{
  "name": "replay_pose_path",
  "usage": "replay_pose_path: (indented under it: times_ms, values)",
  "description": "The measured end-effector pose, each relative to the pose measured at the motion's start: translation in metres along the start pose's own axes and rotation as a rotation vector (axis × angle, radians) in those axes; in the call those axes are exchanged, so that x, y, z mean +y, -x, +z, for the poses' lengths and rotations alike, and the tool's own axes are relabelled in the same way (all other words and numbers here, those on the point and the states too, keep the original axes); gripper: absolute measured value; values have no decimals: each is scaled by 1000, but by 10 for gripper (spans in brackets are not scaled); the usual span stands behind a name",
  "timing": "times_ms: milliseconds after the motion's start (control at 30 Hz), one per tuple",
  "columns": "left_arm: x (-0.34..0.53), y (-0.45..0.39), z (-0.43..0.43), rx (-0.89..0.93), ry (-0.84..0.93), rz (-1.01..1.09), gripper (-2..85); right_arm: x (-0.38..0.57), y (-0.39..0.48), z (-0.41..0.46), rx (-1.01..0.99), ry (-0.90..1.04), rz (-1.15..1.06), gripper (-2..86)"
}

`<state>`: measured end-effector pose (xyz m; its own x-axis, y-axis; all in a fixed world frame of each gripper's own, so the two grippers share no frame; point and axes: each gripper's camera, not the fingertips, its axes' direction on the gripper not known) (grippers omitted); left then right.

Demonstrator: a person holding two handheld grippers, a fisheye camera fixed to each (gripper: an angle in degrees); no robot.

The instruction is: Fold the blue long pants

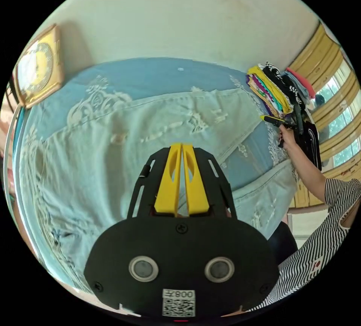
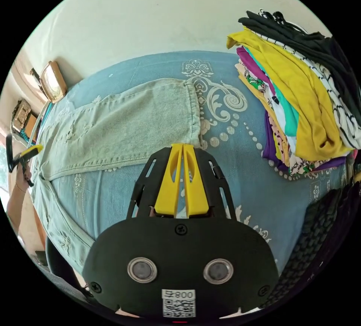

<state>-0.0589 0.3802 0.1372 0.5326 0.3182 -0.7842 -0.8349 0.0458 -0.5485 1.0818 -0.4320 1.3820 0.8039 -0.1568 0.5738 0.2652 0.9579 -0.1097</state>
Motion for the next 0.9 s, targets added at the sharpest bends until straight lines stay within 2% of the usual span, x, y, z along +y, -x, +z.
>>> replay_pose_path:
  times_ms: [67,200,300,400,500,633,733,900]
  values:
    - [54,40,-30,-36,26,-114,3,13,6,6,20,-16,19,1]
    - [120,84,-52,-26,63,-243,4,52,78,10,-172,-100,-141,1]
    - [157,109,-51,-21,136,-277,3,81,168,38,-389,-30,-352,1]
    - [184,130,-62,-10,126,-297,2,113,253,77,-468,46,-513,1]
    - [208,154,-91,-40,21,-310,2,138,306,123,-461,116,-597,1]
    - [251,206,-101,-4,81,-383,2,167,345,201,-389,254,-642,2]
    - [281,237,-126,48,1,-464,2,190,347,243,-362,299,-620,3]
    - [322,277,-177,-176,-73,-461,3,223,348,272,-386,231,-603,9]
